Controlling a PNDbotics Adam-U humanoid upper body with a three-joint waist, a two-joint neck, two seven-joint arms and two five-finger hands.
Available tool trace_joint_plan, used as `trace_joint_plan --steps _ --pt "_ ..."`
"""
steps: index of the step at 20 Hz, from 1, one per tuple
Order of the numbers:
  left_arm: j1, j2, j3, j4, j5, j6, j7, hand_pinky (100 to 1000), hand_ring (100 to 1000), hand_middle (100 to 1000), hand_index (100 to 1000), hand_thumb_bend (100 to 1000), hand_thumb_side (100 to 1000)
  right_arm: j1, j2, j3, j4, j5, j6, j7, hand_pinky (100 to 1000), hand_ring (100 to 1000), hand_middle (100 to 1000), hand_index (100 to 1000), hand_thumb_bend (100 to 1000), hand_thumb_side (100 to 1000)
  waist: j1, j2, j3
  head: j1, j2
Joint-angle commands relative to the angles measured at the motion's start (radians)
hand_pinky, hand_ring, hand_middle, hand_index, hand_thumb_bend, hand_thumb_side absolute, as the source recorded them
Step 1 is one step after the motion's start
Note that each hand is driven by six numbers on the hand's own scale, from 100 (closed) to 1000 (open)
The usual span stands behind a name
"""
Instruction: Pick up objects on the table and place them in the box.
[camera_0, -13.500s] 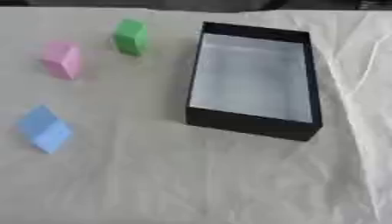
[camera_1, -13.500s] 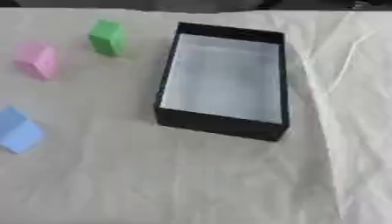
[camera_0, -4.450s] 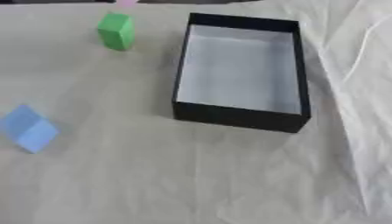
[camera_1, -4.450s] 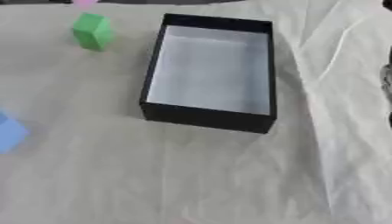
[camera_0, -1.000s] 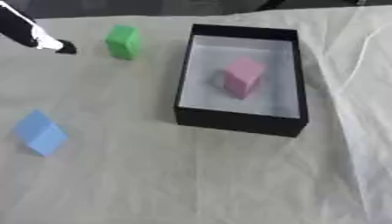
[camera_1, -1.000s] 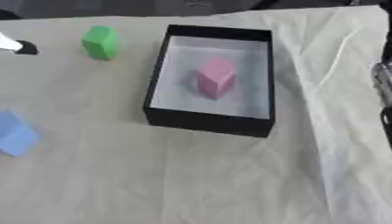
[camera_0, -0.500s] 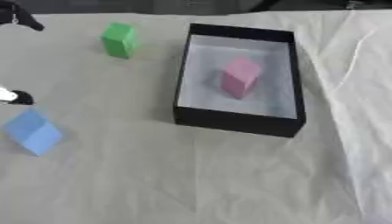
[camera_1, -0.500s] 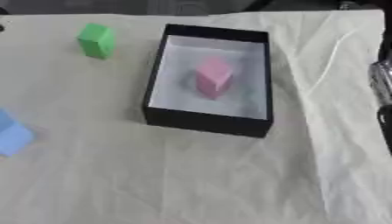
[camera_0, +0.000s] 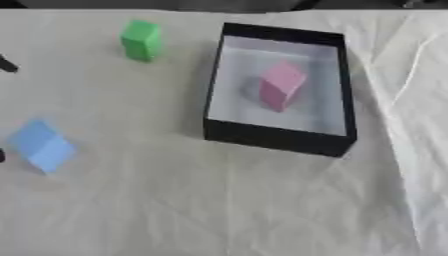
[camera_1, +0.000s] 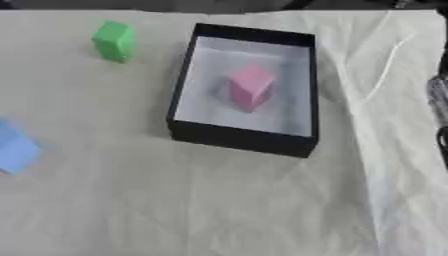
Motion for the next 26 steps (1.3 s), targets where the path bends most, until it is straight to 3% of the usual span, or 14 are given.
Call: trace_joint_plan --steps 1,5,11,16,23,26 --pt "0.049 0.060 0.057 0.015 0.034 0.053 0.042 896 847 792 875 803 581 -0.008 -0.021 -0.009 -0.017 0.007 0.002 -0.002 908 812 846 871 100 903 -0.009 0.004 0.000 0.010 -0.002" --pt "0.106 0.070 0.046 0.039 0.065 0.116 0.105 890 836 779 865 792 642 -0.009 -0.013 -0.005 -0.015 0.010 0.005 -0.001 909 811 845 870 100 913 -0.006 0.008 -0.004 0.028 -0.002" --pt "0.066 0.037 -0.011 0.104 0.116 0.215 0.204 873 809 742 836 810 690 -0.007 -0.004 -0.001 -0.010 0.013 0.011 0.001 910 811 846 870 100 920 -0.002 0.010 -0.006 0.088 -0.002" --pt "0.039 0.006 -0.056 0.129 0.179 0.291 0.280 882 811 743 842 790 671 -0.004 0.001 0.001 -0.007 0.015 0.014 0.003 911 811 846 870 100 926 0.000 0.011 -0.004 0.089 -0.002" --pt "0.020 -0.014 -0.117 0.078 0.272 0.402 0.389 897 820 754 859 797 684 -0.004 0.009 0.005 0.000 0.016 0.019 0.007 911 811 846 870 100 938 0.006 0.016 0.001 0.082 -0.002" --pt "-0.002 -0.021 -0.152 0.012 0.293 0.502 0.396 899 822 754 858 801 670 -0.006 0.012 0.008 0.002 0.017 0.021 0.010 911 811 847 870 100 940 0.010 0.018 -0.001 0.081 -0.002"
